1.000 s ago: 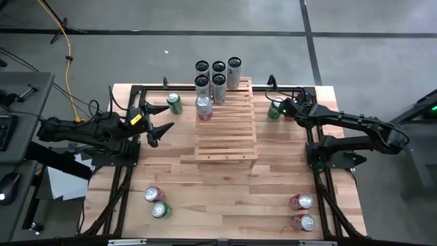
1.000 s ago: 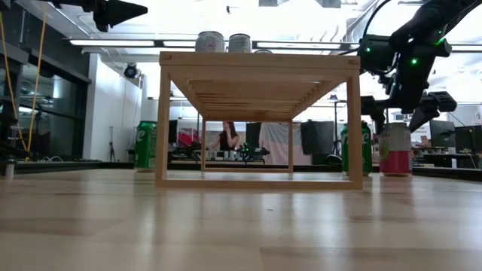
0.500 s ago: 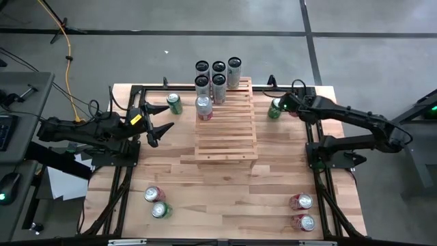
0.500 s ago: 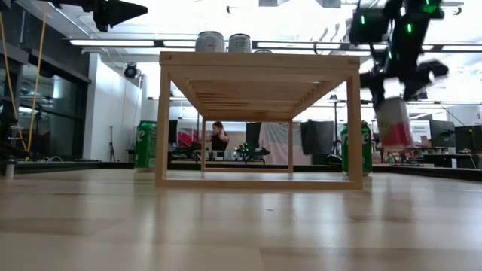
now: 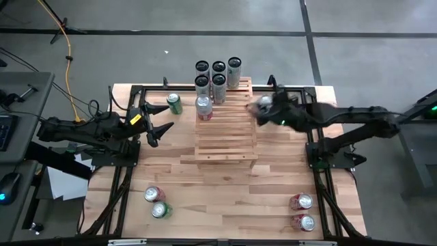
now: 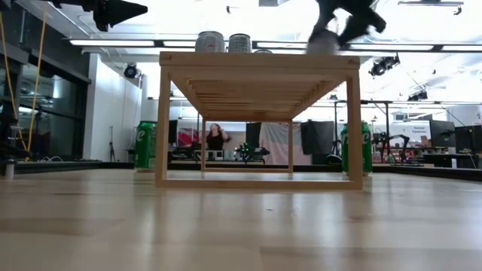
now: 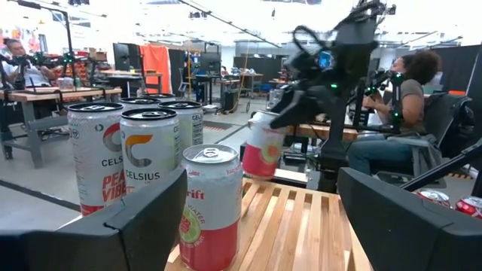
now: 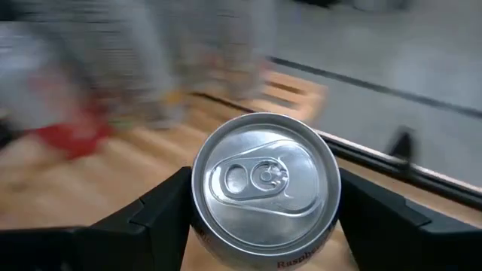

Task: Place canned beverage on shelf
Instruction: Put the white and pink soda can aligned with the other white and pink soda can on the shelf

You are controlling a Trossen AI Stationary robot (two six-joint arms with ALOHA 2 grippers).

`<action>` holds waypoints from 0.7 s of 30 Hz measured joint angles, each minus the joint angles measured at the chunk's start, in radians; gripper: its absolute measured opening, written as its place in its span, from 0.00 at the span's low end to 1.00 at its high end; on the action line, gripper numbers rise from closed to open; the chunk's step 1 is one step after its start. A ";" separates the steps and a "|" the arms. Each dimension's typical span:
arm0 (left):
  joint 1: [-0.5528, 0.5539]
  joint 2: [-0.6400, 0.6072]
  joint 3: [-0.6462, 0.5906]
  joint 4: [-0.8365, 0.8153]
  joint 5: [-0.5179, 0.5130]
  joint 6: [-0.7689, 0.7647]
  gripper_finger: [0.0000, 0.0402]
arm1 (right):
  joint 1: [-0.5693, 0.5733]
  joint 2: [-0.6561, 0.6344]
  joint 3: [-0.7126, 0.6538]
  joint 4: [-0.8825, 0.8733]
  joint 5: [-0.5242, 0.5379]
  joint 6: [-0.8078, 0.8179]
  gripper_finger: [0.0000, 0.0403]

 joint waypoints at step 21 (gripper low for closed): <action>0.000 0.000 0.000 -0.001 0.000 0.000 0.83 | 0.049 0.506 0.482 0.015 -0.052 -0.234 0.66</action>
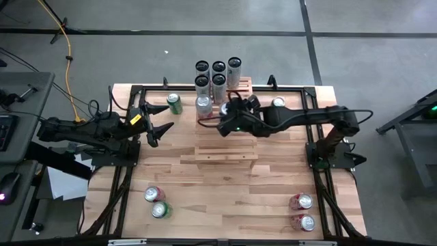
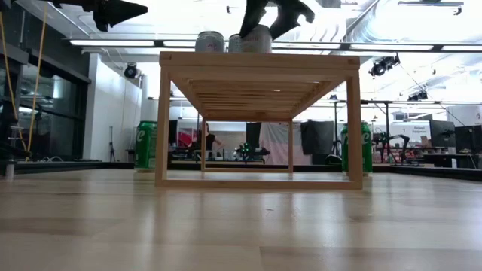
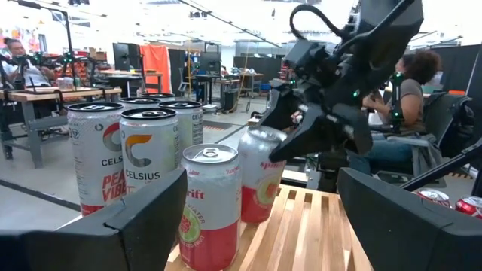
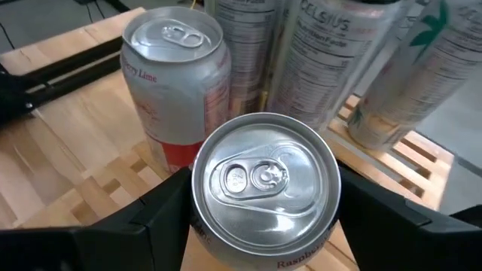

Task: Place canned beverage on shelf
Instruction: Put the white and pink soda can aligned with the other white and pink soda can on the shelf

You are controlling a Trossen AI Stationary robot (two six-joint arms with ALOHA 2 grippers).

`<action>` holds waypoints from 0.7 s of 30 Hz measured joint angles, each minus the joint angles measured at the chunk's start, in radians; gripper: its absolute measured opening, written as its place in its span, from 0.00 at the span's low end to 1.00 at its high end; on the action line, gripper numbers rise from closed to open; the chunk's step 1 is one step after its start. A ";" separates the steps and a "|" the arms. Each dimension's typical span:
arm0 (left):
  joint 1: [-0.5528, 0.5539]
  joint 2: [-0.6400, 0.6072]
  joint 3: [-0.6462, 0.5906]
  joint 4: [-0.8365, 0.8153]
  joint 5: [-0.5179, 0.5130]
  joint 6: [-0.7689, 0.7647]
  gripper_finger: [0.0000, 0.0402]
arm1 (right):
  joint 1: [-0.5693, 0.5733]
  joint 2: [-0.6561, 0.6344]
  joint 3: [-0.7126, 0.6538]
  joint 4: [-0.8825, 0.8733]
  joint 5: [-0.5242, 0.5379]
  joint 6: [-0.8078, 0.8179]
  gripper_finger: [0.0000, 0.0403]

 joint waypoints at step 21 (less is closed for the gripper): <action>0.000 0.000 0.000 0.000 0.000 0.000 0.83 | -0.064 0.010 0.003 0.046 -0.076 0.012 0.84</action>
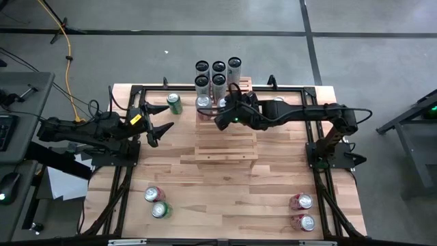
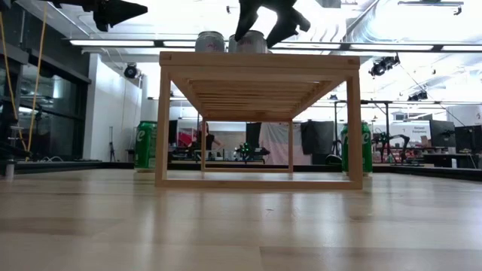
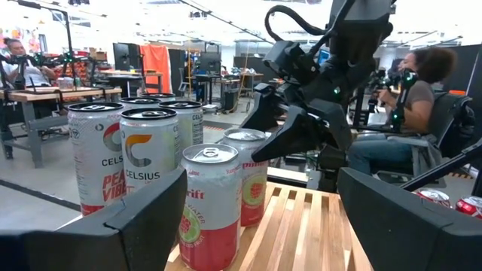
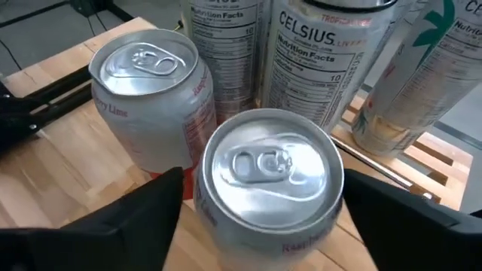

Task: Place canned beverage on shelf
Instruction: Put the white and pink soda can aligned with the other white and pink soda can on the shelf

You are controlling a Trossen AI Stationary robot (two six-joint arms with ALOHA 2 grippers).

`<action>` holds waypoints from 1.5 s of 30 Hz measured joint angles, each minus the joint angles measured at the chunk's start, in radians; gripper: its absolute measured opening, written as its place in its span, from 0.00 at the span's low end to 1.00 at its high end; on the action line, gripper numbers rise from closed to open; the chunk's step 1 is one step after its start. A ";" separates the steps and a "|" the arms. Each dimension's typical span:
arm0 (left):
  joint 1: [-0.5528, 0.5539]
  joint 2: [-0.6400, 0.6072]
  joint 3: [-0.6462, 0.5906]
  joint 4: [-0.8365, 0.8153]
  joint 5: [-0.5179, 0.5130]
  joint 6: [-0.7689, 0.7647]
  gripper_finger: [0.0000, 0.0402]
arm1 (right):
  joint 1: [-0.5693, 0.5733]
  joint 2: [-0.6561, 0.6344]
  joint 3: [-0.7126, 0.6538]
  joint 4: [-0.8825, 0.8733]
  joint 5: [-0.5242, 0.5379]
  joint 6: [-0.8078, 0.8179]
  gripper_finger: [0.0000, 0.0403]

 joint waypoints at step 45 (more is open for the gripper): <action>0.000 0.000 0.000 0.000 -0.004 0.000 0.83 | -0.252 -0.281 -0.432 0.387 -0.632 -0.678 0.92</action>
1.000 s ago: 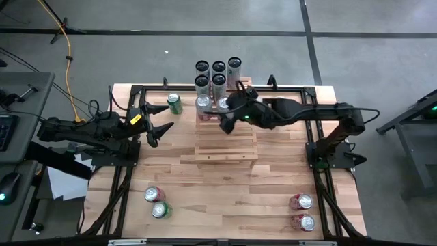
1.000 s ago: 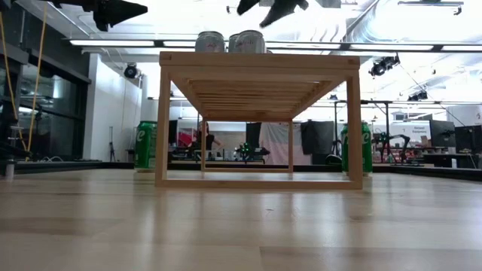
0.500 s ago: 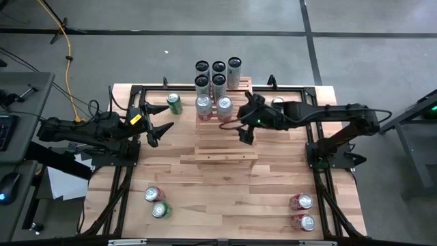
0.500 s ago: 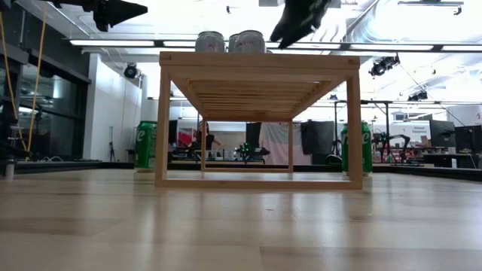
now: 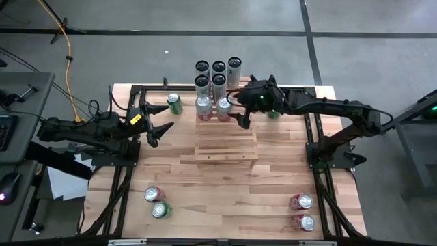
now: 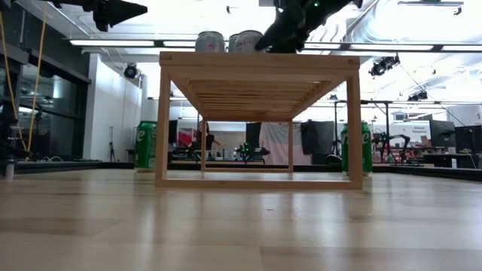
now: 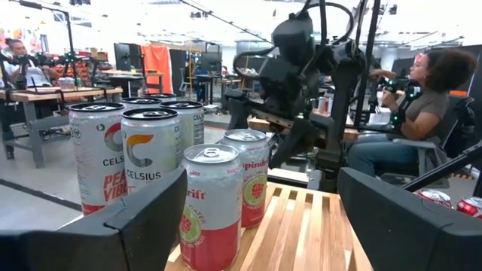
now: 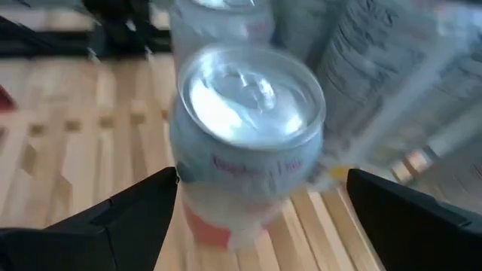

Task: Place canned beverage on shelf
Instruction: Put the white and pink soda can aligned with the other white and pink soda can on the shelf

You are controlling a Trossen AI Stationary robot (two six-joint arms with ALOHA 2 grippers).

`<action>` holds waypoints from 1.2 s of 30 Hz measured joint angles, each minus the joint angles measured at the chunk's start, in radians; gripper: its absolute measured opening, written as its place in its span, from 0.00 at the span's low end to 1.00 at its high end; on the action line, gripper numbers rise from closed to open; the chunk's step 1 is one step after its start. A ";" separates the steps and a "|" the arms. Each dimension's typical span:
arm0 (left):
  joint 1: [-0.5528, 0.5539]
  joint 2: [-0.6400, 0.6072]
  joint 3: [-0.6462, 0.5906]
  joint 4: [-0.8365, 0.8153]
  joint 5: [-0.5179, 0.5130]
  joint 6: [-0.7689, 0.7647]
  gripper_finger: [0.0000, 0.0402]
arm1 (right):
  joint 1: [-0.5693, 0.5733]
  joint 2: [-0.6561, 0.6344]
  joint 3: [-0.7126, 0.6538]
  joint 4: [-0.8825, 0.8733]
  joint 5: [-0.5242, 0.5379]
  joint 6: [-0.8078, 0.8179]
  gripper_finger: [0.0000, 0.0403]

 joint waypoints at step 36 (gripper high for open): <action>0.000 0.020 0.000 0.004 -0.001 0.009 0.83 | 0.159 0.092 -0.001 0.116 0.322 0.226 0.67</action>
